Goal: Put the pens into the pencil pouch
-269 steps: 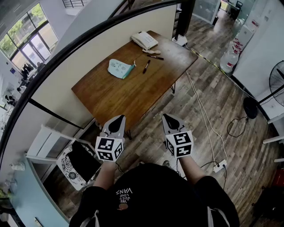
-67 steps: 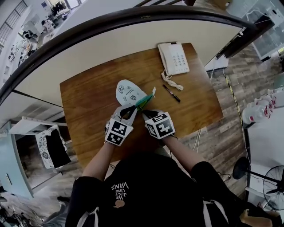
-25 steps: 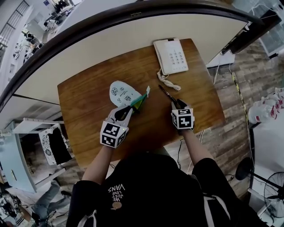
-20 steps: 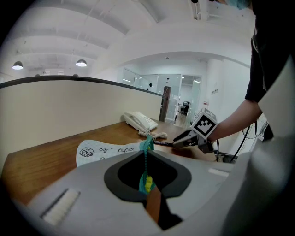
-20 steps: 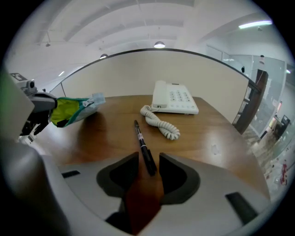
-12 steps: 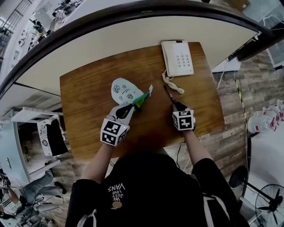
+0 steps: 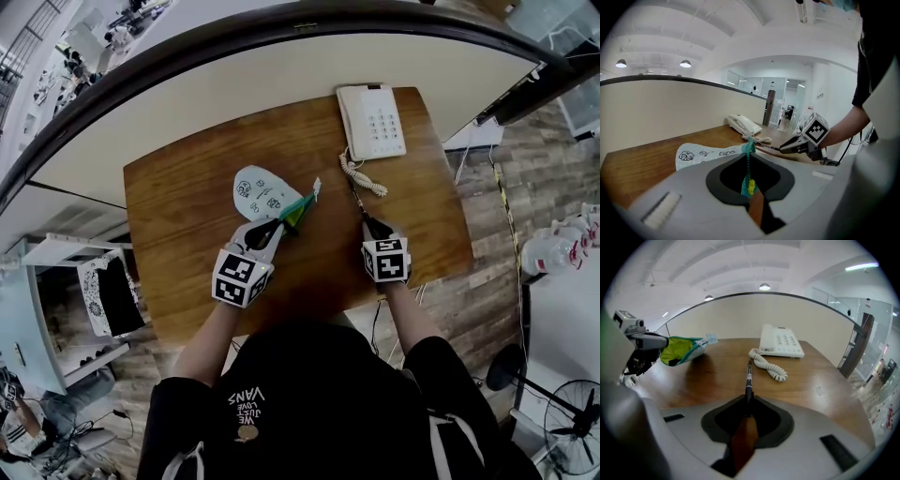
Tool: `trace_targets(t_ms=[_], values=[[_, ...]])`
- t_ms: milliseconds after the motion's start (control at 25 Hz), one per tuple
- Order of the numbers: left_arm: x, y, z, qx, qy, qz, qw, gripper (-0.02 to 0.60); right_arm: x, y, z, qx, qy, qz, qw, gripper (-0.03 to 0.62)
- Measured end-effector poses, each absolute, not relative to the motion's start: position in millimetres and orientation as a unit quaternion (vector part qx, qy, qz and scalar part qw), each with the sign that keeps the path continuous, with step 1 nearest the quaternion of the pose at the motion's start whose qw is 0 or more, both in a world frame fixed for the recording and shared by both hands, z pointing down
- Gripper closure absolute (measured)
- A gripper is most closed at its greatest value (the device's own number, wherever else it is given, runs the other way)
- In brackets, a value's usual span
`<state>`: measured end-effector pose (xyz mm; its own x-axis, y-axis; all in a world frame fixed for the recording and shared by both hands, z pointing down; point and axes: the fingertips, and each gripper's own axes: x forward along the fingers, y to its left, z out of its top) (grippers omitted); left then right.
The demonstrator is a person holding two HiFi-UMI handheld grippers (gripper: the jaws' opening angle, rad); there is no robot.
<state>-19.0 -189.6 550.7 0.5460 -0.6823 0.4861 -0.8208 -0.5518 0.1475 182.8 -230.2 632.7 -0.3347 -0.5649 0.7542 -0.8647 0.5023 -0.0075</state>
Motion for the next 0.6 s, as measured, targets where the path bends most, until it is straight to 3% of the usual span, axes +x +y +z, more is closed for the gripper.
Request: trace_targets(t_ms=[600], values=[[-21,-190,550,0.871,-0.419,0.185,0.18,0.551,128,-165,577,0.425,-0.831,0.21,0.291,0.526]])
